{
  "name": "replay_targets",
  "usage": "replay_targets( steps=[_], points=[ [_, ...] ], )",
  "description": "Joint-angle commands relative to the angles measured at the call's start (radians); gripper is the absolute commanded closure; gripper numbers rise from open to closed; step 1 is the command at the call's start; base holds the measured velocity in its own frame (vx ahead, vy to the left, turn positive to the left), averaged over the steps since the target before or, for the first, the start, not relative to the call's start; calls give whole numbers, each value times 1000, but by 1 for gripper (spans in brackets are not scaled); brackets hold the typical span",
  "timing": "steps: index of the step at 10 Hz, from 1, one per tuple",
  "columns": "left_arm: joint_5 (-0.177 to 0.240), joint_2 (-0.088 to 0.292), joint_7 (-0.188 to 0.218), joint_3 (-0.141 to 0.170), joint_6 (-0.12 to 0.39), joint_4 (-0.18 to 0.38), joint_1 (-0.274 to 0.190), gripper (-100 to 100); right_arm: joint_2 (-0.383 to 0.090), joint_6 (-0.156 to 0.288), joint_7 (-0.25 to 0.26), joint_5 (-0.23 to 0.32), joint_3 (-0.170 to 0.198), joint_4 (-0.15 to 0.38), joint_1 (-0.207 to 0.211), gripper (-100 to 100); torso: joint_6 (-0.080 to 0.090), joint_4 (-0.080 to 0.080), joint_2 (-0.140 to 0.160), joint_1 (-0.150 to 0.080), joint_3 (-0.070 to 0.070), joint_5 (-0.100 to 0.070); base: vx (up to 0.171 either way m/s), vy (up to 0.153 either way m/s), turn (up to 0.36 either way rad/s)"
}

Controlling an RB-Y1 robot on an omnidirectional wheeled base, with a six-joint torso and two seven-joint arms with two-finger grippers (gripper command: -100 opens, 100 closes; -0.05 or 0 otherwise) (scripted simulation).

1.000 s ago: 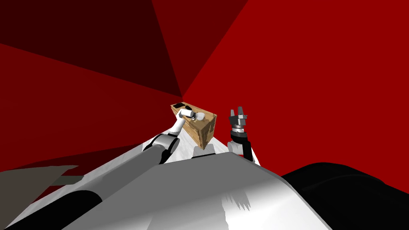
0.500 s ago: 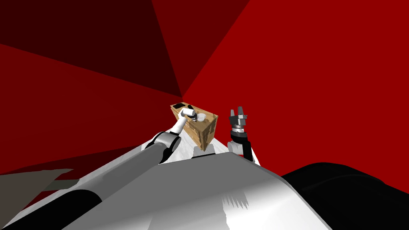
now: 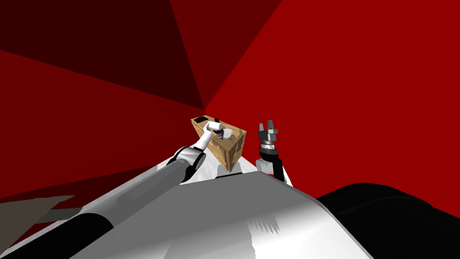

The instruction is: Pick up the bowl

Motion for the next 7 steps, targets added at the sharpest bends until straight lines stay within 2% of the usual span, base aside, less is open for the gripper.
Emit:
replay_targets(
  steps=[1,2,5,6,7],
  points=[
    [16,-23,-2,-7,46,16,-10,-100,0,0,0,0,0,0,0,0,0,0,0,0,0,0,105,15,-33],
    [22,-38,-3,-11,62,27,-11,-100,0,0,0,0,0,0,0,0,0,0,-1,0,-1,0,105,6,-32],
    [20,-38,1,-12,71,14,-5,-100,0,0,0,0,0,0,0,0,0,0,2,-1,1,0,33,-1,-1],
    [20,-38,0,-12,68,16,-6,0,0,0,0,0,0,0,0,0,0,1,4,-1,2,0,0,0,0],
    [13,-40,-8,-11,38,33,10,-100,0,0,0,0,0,0,0,0,0,1,5,-1,3,0,16,-11,-28]
  ],
)
